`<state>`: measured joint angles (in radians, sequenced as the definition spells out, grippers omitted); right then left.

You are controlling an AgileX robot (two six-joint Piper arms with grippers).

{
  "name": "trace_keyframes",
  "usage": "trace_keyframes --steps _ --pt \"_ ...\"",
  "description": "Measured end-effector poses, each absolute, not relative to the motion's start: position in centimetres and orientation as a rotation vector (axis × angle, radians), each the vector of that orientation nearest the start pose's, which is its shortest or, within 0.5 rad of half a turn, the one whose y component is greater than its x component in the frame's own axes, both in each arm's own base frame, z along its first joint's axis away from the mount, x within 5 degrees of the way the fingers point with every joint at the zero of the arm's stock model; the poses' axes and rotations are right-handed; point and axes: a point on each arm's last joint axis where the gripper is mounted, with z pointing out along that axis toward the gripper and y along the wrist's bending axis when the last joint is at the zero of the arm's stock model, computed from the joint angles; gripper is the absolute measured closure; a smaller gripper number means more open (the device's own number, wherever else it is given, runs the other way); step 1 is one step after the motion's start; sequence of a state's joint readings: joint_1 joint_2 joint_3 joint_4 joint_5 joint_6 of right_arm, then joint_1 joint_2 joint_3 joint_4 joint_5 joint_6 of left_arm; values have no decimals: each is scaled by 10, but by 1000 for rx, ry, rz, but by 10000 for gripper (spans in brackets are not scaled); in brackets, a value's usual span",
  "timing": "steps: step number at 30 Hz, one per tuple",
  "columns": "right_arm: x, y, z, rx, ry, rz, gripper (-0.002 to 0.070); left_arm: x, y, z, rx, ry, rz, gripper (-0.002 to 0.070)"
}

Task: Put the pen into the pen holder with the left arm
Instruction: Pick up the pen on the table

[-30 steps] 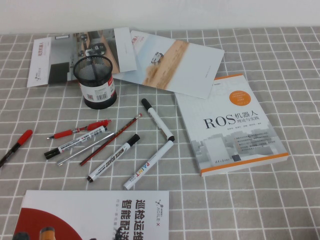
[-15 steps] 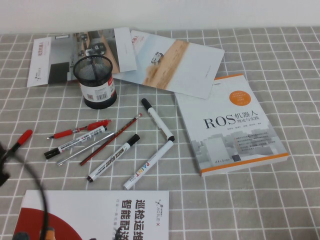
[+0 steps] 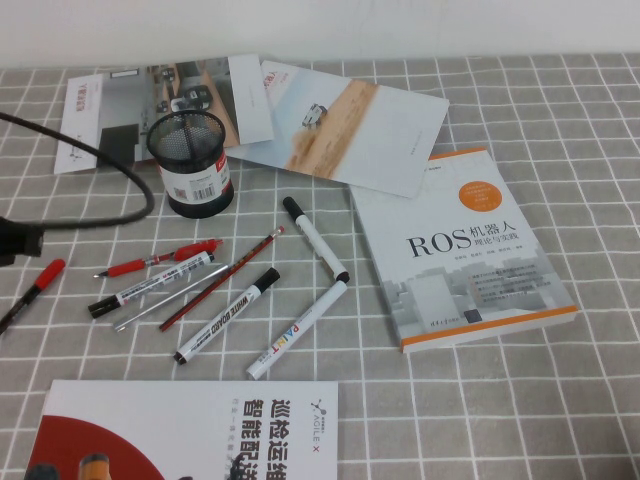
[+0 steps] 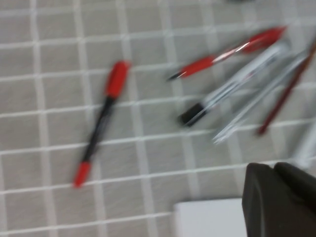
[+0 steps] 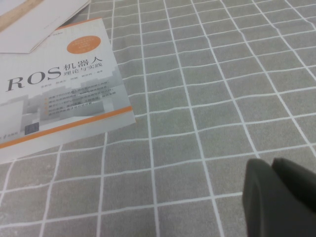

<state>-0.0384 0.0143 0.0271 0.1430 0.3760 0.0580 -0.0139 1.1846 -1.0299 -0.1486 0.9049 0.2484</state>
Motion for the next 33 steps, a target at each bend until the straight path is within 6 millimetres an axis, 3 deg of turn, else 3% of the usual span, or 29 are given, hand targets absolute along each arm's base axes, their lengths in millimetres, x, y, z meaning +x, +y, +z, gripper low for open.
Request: trace_keyframes --steps 7,13,21,29,33 --pt "54 3 170 182 1891 154 691 279 -4 303 385 2728 68 678" --pt "54 3 170 182 1891 154 691 307 -3 277 605 2864 77 678" --pt "54 3 170 182 1891 154 691 342 2 269 765 2903 124 678" --pt "54 3 170 182 1891 154 691 349 44 258 637 2964 47 678" --pt "54 3 170 182 1891 154 691 352 47 256 641 2927 -47 678"
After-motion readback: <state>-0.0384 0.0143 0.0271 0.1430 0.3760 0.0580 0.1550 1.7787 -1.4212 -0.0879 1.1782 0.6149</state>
